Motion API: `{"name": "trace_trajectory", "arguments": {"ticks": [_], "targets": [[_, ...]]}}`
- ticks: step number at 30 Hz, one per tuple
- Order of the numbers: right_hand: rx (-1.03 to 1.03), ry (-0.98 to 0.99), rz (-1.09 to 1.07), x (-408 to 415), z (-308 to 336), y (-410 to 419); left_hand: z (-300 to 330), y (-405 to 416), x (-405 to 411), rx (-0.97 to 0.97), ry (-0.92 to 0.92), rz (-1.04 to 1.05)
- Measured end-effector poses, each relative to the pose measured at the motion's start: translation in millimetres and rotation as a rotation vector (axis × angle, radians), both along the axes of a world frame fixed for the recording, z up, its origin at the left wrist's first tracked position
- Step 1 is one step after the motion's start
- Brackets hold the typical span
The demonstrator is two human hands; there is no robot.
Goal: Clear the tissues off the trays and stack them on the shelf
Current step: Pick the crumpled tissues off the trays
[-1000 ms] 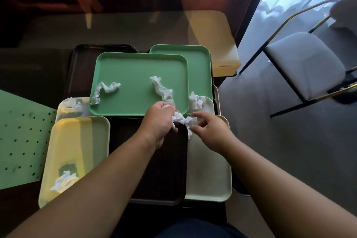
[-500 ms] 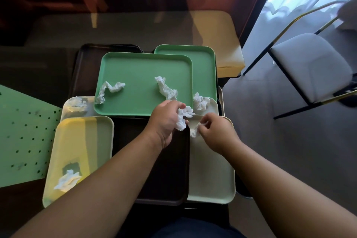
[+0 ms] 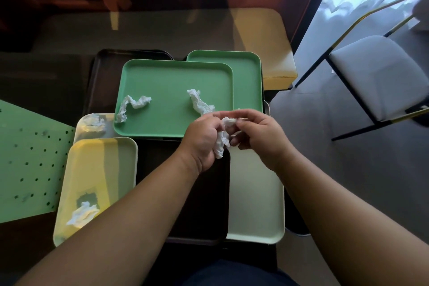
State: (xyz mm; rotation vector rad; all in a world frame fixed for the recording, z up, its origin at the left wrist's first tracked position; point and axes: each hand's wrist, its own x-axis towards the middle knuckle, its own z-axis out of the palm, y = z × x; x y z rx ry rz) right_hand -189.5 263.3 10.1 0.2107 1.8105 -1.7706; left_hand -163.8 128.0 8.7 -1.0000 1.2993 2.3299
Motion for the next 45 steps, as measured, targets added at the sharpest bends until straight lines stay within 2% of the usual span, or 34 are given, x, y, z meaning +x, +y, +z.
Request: {"name": "trace_trajectory", "arguments": {"ticks": [2, 4, 6, 8, 11, 15, 17, 20, 23, 25, 26, 29, 31, 32, 34, 36, 38, 40, 43, 45], "targets": [[0.0, -0.056, -0.128, -6, -7, 5, 0, -3, 2, -0.096, -0.006, -0.007], [0.226, 0.026, -0.172, -12, -18, 13, 0, -6, 3, -0.122, -0.004, -0.015], [0.569, 0.18, -0.042, -18, -33, 19, -1, -10, 4, -0.13, -0.014, -0.007], [0.778, 0.286, 0.149, -23, -45, 19, -3, -13, 4, -0.17, -0.024, -0.001], [0.966, 0.339, 0.355, -26, -60, 15, -7, -17, 4, -0.262, -0.027, -0.027], [1.115, 0.402, 0.405, -29, -66, 12, -9, -20, 2, -0.328, -0.04, -0.038], [1.08, 0.416, 0.341, -31, -61, 10, -8, -21, 1, -0.33, -0.036, -0.016], [0.842, 0.413, 0.11, -33, -43, 1, -6, -24, 0, -0.27, 0.029, 0.004], [0.399, 0.285, -0.053, -26, -14, -24, -9, -27, -1, -0.21, 0.101, 0.026], [0.096, 0.1, -0.071, -18, -2, -43, -8, -28, -3, -0.11, 0.125, 0.051], [0.029, 0.044, -0.047, -14, 3, -51, -7, -28, -3, -0.064, 0.135, 0.056], [0.007, -0.022, 0.074, -12, 6, -64, -7, -30, -3, -0.134, 0.145, 0.091], [-0.001, -0.034, 0.044, -19, 2, -68, -9, -38, -1, -0.209, 0.157, 0.146], [0.065, 0.016, 0.007, -25, -1, -71, -12, -44, 0, -0.239, 0.164, 0.162], [0.4, 0.247, 0.028, -40, -11, -78, -13, -58, 5, -0.281, 0.177, 0.169], [0.719, 0.419, 0.245, -51, -21, -89, -14, -69, 10, -0.304, 0.179, 0.173], [0.895, 0.489, 0.487, -56, -33, -103, -19, -77, 16, -0.357, 0.146, 0.187], [0.994, 0.518, 0.641, -54, -43, -111, -21, -84, 21, -0.394, 0.093, 0.223], [1.0, 0.532, 0.594, -52, -46, -118, -21, -98, 28, -0.394, 0.051, 0.291], [0.796, 0.49, 0.423, -44, -34, -129, -20, -110, 33, -0.407, 0.057, 0.303]]}}
